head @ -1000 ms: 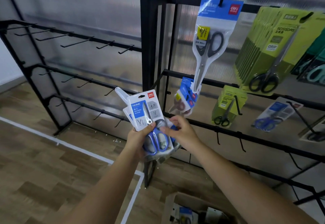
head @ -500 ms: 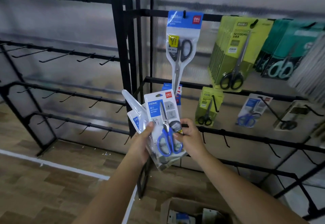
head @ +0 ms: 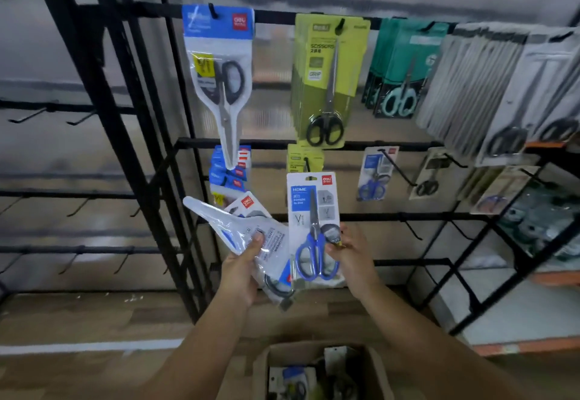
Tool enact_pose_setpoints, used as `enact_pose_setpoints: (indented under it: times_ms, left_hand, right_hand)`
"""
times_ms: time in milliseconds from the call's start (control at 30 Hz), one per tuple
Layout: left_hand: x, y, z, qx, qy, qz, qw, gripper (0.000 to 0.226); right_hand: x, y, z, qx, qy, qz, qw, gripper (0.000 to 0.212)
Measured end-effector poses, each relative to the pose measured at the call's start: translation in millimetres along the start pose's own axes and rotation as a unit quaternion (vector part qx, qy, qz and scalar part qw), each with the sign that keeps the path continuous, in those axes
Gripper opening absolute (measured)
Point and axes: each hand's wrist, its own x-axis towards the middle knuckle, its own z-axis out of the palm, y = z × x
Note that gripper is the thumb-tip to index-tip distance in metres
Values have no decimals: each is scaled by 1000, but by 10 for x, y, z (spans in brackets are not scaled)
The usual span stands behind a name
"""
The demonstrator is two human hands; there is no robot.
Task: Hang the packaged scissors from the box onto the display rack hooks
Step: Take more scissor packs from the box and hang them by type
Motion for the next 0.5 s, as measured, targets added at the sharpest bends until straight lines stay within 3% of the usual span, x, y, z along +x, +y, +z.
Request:
enact_pose_setpoints:
  times_ms: [167, 300, 500]
  left_hand:
    - [81, -275, 353, 3, 1, -6, 1000, 13]
    - [112, -431, 605, 19, 2, -16, 1000, 18]
    - [154, -626, 880, 22, -7, -9, 1000, 10]
  right_hand:
    - [52, -8, -583, 25, 95, -27, 995, 31]
    - [84, -115, -1054, -9, 119, -80, 990, 44]
    - [272, -42, -1652, -44, 152, -36, 987, 56]
